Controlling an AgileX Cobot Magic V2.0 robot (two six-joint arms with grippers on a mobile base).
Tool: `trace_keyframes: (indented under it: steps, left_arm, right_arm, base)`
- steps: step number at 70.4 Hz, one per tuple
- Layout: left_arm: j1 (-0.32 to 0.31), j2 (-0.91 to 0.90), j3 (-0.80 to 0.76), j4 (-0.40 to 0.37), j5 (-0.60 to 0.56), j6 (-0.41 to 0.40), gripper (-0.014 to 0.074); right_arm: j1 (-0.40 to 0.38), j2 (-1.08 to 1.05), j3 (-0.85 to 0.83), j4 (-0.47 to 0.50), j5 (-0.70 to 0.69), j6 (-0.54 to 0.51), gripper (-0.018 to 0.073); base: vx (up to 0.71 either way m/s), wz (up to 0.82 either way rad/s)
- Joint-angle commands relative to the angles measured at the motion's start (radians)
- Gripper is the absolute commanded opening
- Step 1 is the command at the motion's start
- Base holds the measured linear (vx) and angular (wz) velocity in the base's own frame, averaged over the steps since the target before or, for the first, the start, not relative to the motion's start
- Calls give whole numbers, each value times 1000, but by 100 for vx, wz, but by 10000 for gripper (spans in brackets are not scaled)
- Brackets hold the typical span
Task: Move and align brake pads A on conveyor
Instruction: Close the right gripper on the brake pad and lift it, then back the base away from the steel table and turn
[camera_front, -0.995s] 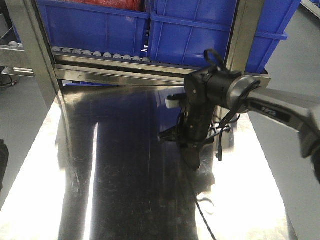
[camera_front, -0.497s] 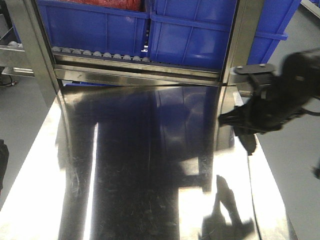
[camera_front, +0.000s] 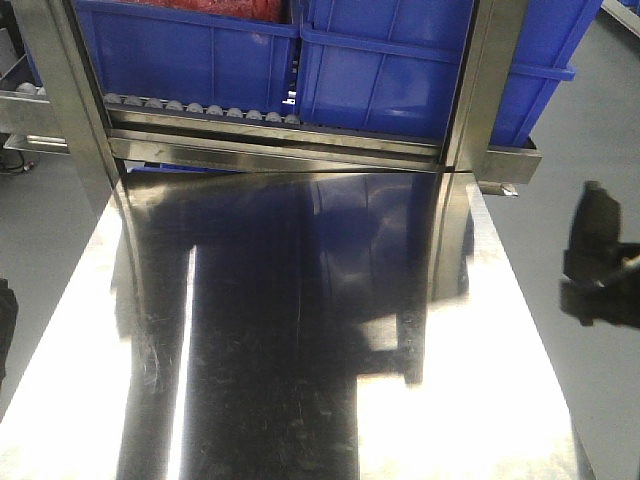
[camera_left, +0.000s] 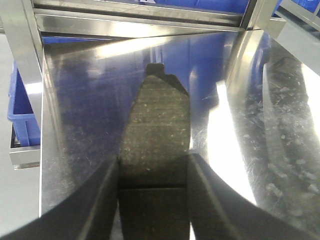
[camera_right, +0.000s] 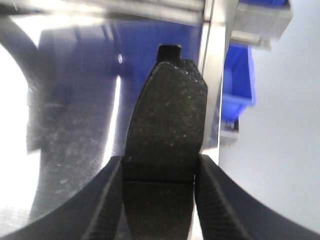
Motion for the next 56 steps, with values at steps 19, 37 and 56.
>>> trace_keyframes:
  steps: [19,37,56]
  left_arm:
    - [-2,1,-32,3,-91,-5,-6]
    - [-2,1,-32,3,-91,-5,-6]
    - [-2,1,-32,3,-91,-5,-6]
  right_arm:
    - [-5,-389,202,1,-156,-42,-2]
    - [-5,-535,259,-3,-187,-42,-2]
    - [-5,-553,263,-11,-185,-35,-2]
  base:
    - [0,0]
    - [0,0]
    - [0,0]
